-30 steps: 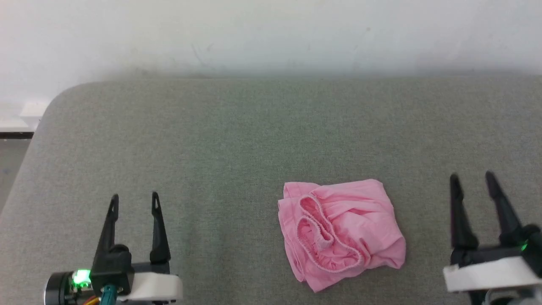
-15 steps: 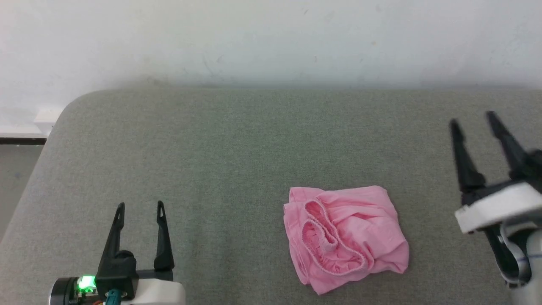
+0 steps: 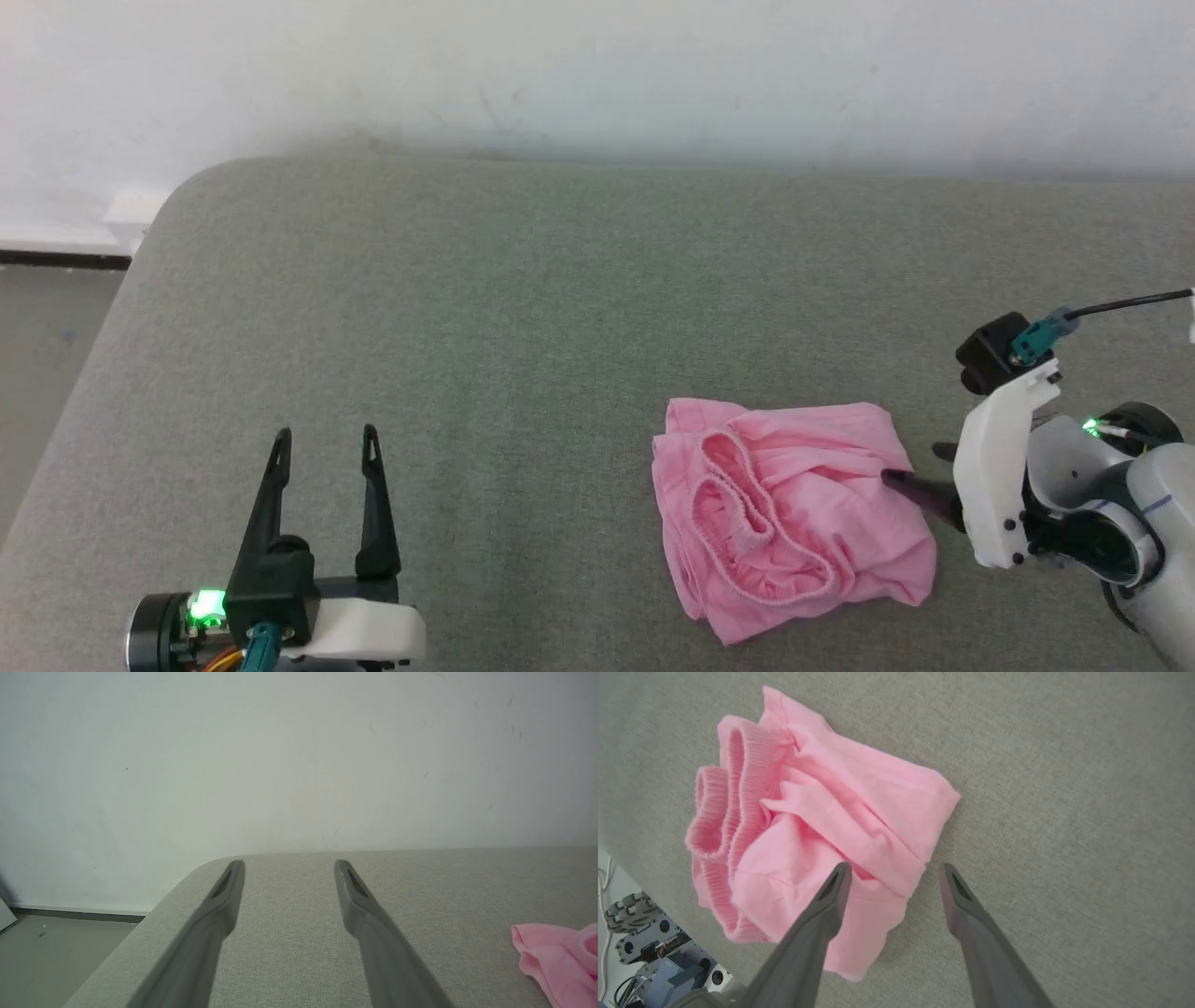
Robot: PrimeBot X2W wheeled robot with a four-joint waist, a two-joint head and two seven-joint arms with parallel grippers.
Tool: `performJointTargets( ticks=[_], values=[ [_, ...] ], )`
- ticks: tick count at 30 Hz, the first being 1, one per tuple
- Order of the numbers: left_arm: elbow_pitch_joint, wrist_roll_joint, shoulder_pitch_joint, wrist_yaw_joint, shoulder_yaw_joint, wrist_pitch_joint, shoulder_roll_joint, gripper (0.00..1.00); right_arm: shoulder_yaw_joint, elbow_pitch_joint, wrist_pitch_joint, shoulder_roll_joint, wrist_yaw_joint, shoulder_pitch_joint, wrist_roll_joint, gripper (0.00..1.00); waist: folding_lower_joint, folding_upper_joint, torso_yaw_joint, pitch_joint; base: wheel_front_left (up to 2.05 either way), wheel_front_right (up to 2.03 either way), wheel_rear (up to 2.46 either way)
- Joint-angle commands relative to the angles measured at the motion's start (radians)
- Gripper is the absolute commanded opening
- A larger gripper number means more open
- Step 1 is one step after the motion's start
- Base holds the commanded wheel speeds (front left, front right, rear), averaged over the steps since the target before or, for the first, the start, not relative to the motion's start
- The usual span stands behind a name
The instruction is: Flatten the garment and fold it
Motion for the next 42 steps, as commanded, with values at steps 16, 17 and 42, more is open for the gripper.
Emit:
performJointTargets(
  ticks=[16, 17, 42],
  values=[
    [0.016, 0.012, -0.044, -0.005, -0.007, -0.005, -0.015, 1.00, 0.245, 0.327, -0.176, 0.086, -0.001, -0.034, 0.034, 0.00, -0.0001, -0.0001, 0.024, 0.050, 0.00, 0.00, 0.00],
    [0.018, 0.012, -0.040, -0.005, -0.004, -0.005, -0.013, 1.00, 0.247, 0.321, -0.197, 0.079, -0.001, -0.045, 0.039, 0.00, -0.0001, -0.0001, 0.016, 0.046, 0.00, 0.00, 0.00],
    [-0.134, 0.050, -0.143, 0.039, 0.063, -0.005, 0.049, 1.00, 0.234, 0.159, -0.375, -0.269, -0.001, -0.326, -0.230, 0.00, -0.0001, -0.0001, -0.410, 0.338, 0.00, 0.00, 0.00]
  ],
)
